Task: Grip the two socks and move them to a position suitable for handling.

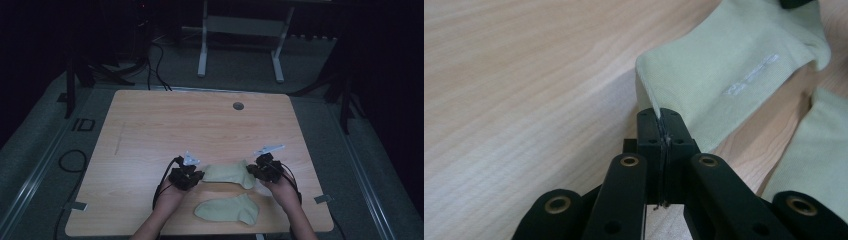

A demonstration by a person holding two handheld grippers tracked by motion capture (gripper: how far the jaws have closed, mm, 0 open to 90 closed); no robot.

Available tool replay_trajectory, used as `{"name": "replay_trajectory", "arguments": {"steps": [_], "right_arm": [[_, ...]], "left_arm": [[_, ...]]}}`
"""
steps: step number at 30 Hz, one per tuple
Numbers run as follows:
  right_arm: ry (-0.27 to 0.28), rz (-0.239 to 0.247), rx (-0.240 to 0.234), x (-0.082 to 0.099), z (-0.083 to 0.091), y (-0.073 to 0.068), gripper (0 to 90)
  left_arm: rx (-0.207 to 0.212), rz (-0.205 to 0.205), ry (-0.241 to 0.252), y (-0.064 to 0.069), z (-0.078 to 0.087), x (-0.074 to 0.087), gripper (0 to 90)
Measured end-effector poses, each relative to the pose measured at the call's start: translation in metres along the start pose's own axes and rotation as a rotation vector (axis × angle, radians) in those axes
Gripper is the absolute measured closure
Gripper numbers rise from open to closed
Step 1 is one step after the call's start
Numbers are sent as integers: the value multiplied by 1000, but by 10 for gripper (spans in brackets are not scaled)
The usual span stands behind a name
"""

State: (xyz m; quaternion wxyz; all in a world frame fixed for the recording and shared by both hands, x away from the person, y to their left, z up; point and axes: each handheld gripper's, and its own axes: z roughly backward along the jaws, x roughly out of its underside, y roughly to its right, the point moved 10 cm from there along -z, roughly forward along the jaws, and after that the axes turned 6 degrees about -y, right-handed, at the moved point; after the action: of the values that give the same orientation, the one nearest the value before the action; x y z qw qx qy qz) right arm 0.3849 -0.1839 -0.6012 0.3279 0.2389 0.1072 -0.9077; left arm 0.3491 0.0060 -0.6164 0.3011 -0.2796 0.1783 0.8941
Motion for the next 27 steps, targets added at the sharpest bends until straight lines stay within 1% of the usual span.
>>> {"name": "replay_trajectory", "arguments": {"steps": [2, 4, 7, 8, 9, 11, 12, 13, 14, 15, 16, 17, 18, 19, 20, 21, 22, 23, 25, 27], "right_arm": [[-11, -8, -7, 2, -6, 2, 856], [-27, -14, -4, 5, -13, 4, 855], [-61, -7, -1, 9, -22, 6, 853], [-64, -4, 4, 9, -24, 7, 852], [-55, -13, 1, 8, -25, 8, 852], [-56, -15, 0, 7, -26, 9, 841], [-64, -13, 3, 6, -25, 10, 811], [-67, -11, 16, 5, -24, 11, 783], [-62, -12, 29, 4, -21, 12, 760], [-55, -13, 25, 2, -18, 12, 745], [-49, -14, 25, 1, -14, 12, 737], [-49, -14, 25, 1, -14, 12, 737], [-38, -13, 27, 0, -10, 11, 720], [-30, -10, 16, -1, -4, 7, 723], [-26, -7, 16, -1, -2, 5, 742], [-21, -5, 9, -1, 0, 2, 780], [-21, 2, -8, 0, 1, -3, 795], [-26, 11, -15, 2, 1, -7, 815], [-37, 29, -22, 4, -2, -13, 829], [-48, 35, -28, 7, -7, -19, 829]], "left_arm": [[4, 1, -13, 1, -6, 3, 888], [3, -3, -24, 0, -10, 6, 888], [2, -6, -38, -2, -14, 9, 887], [9, -1, -37, -3, -14, 9, 886], [16, 11, -34, -3, -14, 9, 886], [26, 10, -32, -3, -14, 8, 882], [26, 8, -28, -3, -12, 8, 852], [20, 8, -17, -3, -10, 7, 775], [16, 8, -8, -4, -7, 5, 748], [6, 13, 5, -6, -4, 4, 713], [-2, 20, 14, -8, -1, 2, 696], [-2, 20, 14, -8, -1, 2, 694], [-26, 24, 50, -10, 6, -2, 694], [-31, 20, 57, -9, 9, -4, 710], [-30, 10, 66, -7, 12, -6, 740], [-24, 4, 77, -3, 14, -9, 817], [-17, -6, 82, 1, 16, -11, 856], [2, -19, 82, 8, 15, -13, 884], [22, -35, 71, 16, 11, -14, 885], [21, -58, 45, 21, 2, -14, 885]]}}
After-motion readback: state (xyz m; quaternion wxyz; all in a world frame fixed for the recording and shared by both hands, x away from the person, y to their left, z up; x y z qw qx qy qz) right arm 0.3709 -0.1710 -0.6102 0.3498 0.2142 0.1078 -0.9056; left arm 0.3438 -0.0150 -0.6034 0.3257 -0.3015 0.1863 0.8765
